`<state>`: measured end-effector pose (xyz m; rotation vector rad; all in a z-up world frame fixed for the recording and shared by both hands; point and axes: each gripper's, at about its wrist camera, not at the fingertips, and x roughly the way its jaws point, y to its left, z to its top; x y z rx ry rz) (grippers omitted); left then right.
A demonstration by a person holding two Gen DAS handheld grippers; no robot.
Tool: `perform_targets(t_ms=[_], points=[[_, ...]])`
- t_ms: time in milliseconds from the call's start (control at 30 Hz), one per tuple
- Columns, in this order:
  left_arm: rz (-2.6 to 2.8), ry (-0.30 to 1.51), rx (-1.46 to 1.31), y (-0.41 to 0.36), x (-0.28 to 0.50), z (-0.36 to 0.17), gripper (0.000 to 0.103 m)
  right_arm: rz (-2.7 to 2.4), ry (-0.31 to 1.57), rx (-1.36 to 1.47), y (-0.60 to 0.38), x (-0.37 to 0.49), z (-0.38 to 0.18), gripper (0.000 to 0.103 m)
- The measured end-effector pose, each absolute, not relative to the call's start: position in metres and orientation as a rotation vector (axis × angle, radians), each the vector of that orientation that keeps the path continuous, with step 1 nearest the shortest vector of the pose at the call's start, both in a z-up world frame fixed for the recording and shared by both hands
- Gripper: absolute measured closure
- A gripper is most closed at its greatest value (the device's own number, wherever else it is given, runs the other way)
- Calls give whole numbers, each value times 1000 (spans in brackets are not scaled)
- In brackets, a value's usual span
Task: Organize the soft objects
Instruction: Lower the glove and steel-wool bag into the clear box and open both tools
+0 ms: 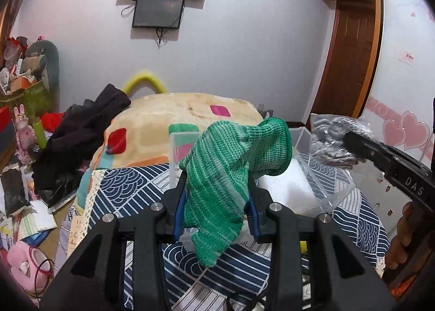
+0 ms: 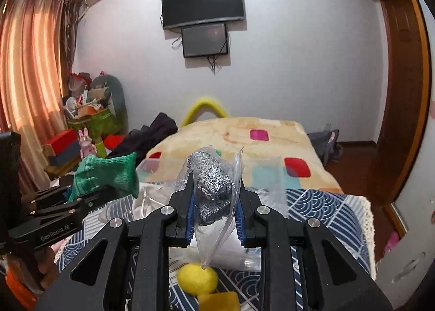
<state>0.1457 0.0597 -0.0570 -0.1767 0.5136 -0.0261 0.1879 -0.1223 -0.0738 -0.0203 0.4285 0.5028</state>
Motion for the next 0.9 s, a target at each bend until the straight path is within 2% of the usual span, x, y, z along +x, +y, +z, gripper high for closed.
perform_targets(t_ms=[433,633,800,900], points=[[-64,629,-139,40,189,-92,67,529,589,-116,-95,213,-110,80],[-71,668,-150,41,197,-104,50,529,617,-121,-98,217,-109,77],[-68,663,-165,43,192,-103,40,512,599,-117,-106,214,-104,53],[-67,649,-167,44,185,-98,36,501,579,-121,-110,211,-98,50]])
